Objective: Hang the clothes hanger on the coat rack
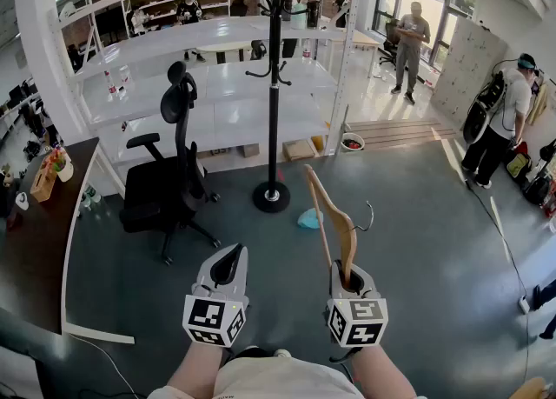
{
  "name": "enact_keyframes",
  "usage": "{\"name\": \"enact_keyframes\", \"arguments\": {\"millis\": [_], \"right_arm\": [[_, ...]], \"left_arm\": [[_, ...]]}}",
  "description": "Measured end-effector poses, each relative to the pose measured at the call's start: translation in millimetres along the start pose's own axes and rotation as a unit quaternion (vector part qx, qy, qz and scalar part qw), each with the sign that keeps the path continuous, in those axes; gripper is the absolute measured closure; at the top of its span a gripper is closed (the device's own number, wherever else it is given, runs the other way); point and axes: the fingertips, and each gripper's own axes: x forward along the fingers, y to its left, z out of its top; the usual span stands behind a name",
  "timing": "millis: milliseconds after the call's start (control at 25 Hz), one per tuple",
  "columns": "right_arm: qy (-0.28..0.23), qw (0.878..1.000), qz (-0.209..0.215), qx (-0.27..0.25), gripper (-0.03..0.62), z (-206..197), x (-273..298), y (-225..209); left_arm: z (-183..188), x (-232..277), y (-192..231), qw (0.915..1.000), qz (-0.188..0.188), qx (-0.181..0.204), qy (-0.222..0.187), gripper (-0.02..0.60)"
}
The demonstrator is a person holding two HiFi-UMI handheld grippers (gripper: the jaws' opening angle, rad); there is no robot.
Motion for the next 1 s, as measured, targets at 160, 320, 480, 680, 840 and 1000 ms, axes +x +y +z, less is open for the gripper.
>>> {"name": "enact_keyframes", "arguments": {"millis": [160, 320, 480, 680, 840, 1000], "right_arm": [[0.002, 1.0, 0.001, 0.002, 0.562, -2.3, 1.8, -1.1], [0.007, 1.0, -0.003, 0.007, 0.562, -3.7, 4.0, -3.3], [0.008, 1.0, -0.003, 0.011, 0.562, -4.3, 10.1, -9.9], [0.006, 1.0, -0.005, 0.012, 0.562, -2.3, 17.9, -16.9], [0.01, 1.0, -0.005, 0.016, 0.56, -3.0, 21.6, -21.8], [0.017, 1.0, -0.008, 0.023, 0.56, -7.4, 29.3, -25.6]], "left_arm": [[-3.0, 1.7, 0.5, 1.0, -0.003, -0.004, 0.001, 0.581], [-4.4, 3.3, 1.8, 1.0, -0.002, -0.005, 0.003, 0.581], [-6.4, 9.9, 2.0, 1.0, 0.0, -0.004, 0.005, 0.581], [-8.9, 18.6, 5.0, 1.0, 0.002, -0.006, 0.006, 0.581], [-12.5, 24.5, 4.7, 0.9999, 0.001, -0.008, 0.01, 0.581], [-20.6, 29.6, 8.9, 0.9999, -0.001, -0.008, 0.015, 0.581]]}}
